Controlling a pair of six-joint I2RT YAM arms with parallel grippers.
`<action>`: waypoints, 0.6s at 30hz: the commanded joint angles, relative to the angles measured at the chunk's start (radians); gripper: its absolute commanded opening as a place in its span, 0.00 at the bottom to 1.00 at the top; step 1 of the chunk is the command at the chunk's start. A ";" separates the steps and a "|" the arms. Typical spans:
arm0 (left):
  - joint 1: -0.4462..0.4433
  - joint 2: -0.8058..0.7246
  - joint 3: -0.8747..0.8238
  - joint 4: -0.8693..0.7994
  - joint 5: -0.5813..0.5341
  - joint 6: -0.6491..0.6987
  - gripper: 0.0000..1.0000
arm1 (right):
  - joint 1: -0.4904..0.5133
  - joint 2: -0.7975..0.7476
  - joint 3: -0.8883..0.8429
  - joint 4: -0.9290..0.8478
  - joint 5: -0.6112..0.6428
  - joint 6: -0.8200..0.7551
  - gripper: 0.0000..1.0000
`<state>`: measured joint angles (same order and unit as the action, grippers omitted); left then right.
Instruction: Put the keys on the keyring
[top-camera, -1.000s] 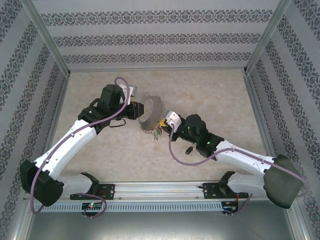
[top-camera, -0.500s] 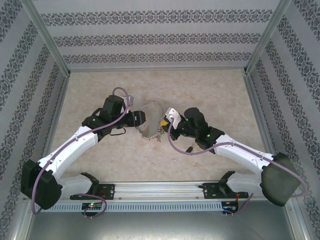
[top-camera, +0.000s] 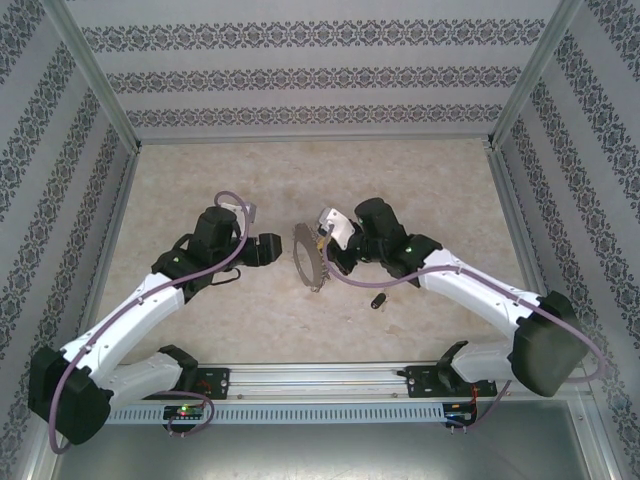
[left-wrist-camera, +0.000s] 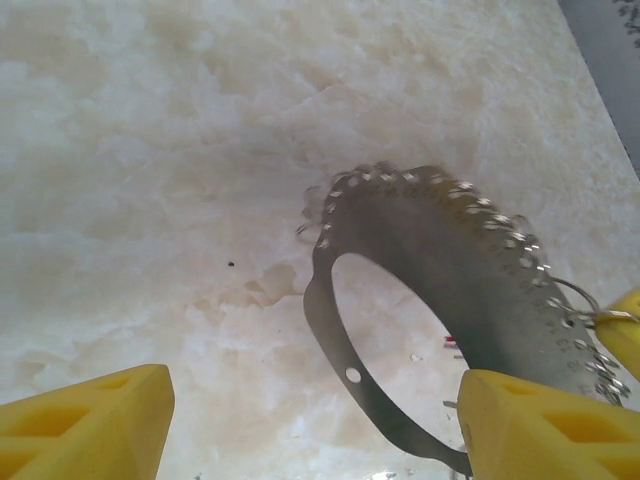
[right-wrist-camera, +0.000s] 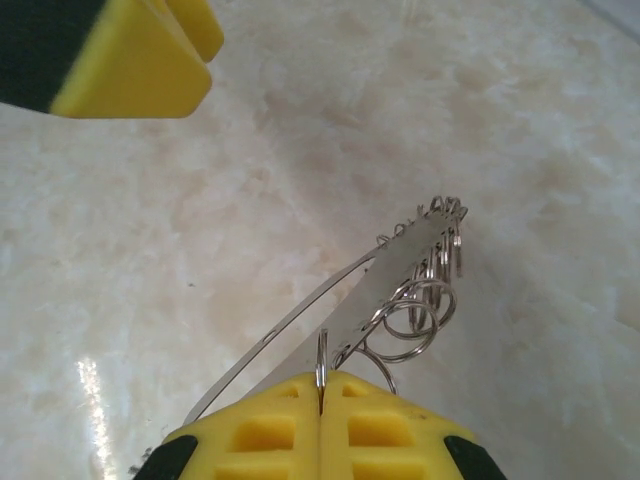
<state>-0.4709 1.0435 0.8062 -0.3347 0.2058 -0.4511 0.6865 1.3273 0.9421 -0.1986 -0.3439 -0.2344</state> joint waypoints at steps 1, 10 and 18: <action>0.008 -0.058 -0.006 0.085 0.025 0.156 0.74 | -0.020 0.084 0.145 -0.211 -0.079 0.022 0.00; 0.009 -0.127 -0.014 0.082 0.071 0.297 0.68 | -0.074 0.337 0.350 -0.457 -0.337 0.231 0.00; 0.009 -0.104 -0.012 0.069 0.118 0.290 0.60 | -0.039 0.417 0.302 -0.399 -0.337 0.182 0.00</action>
<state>-0.4709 0.9379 0.8005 -0.2905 0.2951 -0.1852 0.6178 1.7367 1.2549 -0.6048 -0.6750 -0.0284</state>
